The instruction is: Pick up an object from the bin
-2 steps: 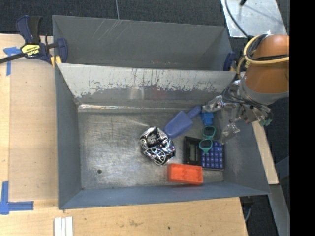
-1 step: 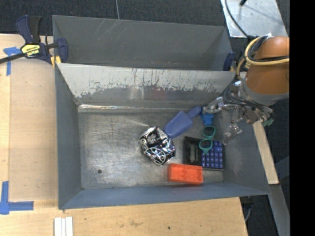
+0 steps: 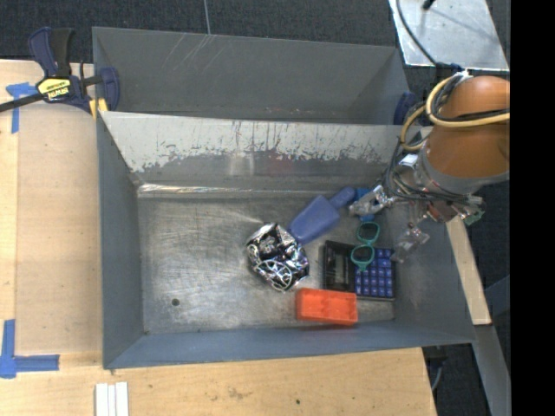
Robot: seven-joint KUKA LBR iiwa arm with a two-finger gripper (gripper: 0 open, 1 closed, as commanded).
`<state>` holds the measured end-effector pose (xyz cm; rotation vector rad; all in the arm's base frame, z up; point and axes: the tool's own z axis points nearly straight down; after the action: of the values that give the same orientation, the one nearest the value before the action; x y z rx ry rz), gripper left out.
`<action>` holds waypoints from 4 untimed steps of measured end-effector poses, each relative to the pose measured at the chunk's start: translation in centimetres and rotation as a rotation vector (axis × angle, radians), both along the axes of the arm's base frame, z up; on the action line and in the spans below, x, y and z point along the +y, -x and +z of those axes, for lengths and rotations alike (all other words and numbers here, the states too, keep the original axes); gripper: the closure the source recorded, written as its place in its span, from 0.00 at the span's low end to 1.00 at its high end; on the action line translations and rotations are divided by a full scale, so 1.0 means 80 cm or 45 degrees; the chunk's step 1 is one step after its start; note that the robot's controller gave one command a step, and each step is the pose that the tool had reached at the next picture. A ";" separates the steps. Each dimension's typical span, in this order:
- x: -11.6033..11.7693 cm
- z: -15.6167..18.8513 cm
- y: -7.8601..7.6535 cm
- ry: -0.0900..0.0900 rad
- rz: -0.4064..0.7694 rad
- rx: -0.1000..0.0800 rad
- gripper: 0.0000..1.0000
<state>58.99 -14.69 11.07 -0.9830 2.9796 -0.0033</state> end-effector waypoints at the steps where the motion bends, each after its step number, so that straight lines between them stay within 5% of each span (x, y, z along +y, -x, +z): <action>1: 0.007 -0.019 0.015 0.000 0.078 -0.006 0.00; 2: 0.032 -0.033 0.034 0.004 0.382 -0.005 0.00; 3: 0.087 -0.021 0.016 0.002 0.841 -0.007 1.00; 4: 0.087 -0.022 0.016 0.002 0.840 -0.006 1.00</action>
Offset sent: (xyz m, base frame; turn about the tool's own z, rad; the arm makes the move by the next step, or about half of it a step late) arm -0.0349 0.0491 -0.0407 -0.4857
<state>57.73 -7.74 9.35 -1.8924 2.4968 -0.0052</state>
